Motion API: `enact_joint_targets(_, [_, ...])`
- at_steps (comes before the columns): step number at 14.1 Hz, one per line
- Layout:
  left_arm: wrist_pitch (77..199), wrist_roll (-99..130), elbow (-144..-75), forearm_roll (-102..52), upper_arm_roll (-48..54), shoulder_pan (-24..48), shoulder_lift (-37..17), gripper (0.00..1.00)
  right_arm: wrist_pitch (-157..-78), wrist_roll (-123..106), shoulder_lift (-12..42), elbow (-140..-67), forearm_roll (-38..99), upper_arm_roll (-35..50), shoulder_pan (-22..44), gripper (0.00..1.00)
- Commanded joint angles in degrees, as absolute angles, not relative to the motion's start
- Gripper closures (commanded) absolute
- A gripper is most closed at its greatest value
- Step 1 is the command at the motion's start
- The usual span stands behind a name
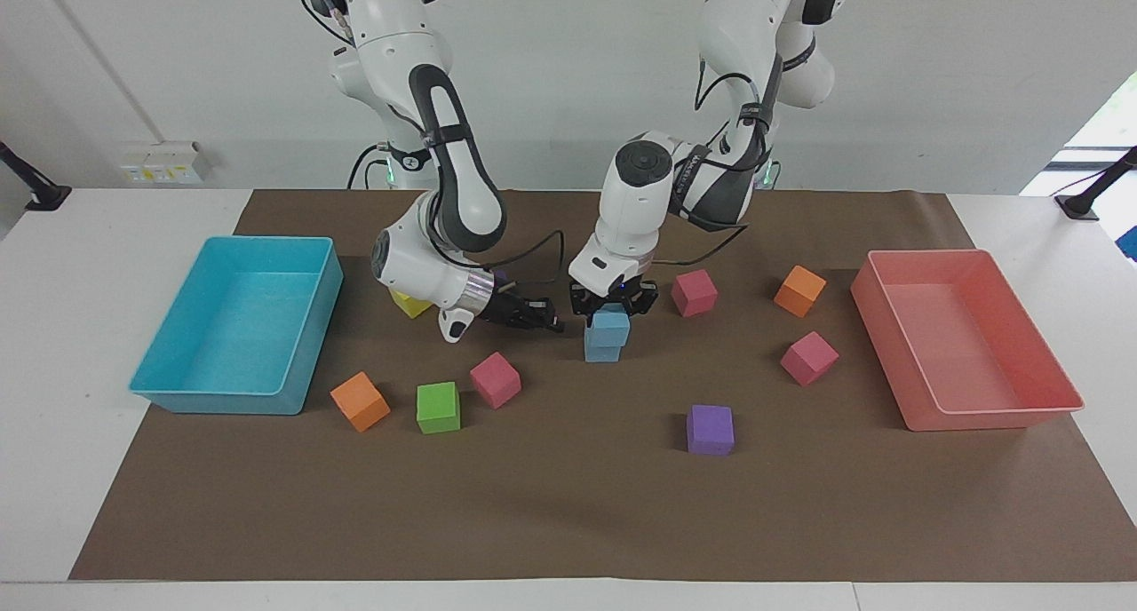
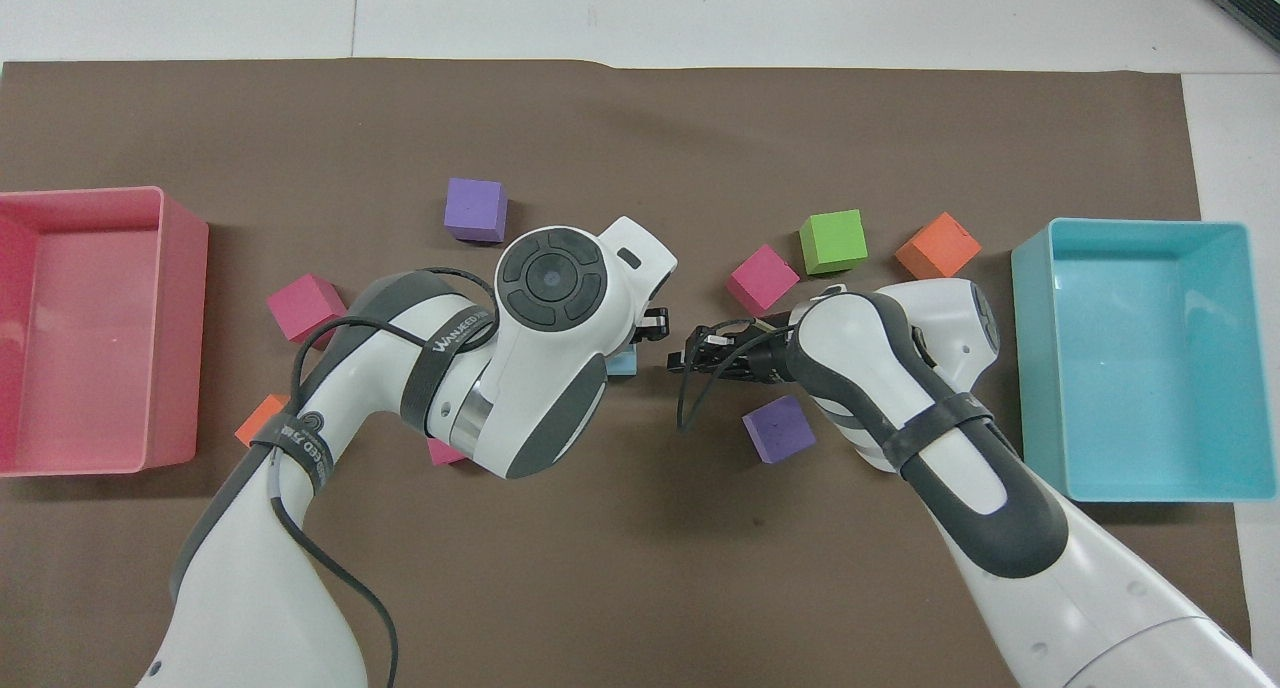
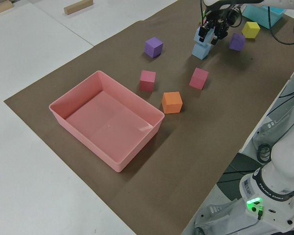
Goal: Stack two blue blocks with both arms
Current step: 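Carry the held cube over the centre light-blue cube with the left gripper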
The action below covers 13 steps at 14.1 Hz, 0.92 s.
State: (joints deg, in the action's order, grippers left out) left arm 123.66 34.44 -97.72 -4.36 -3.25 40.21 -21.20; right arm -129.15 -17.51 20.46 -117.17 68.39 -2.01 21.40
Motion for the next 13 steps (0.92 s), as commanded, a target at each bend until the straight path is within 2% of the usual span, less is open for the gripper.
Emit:
enact_joint_targets(1, [121.99,34.37,-95.98,-5.19,-3.87,40.87,-22.50,0.78,-130.34,-19.25,19.78,-118.21,70.40,-1.67,21.27,1.00])
enact_joint_targets(13, [121.55,34.28,-96.59,-5.27,-3.34,41.22,-22.76,0.78,-130.34,-19.25,19.78,-118.21,70.31,-1.67,21.27,1.00])
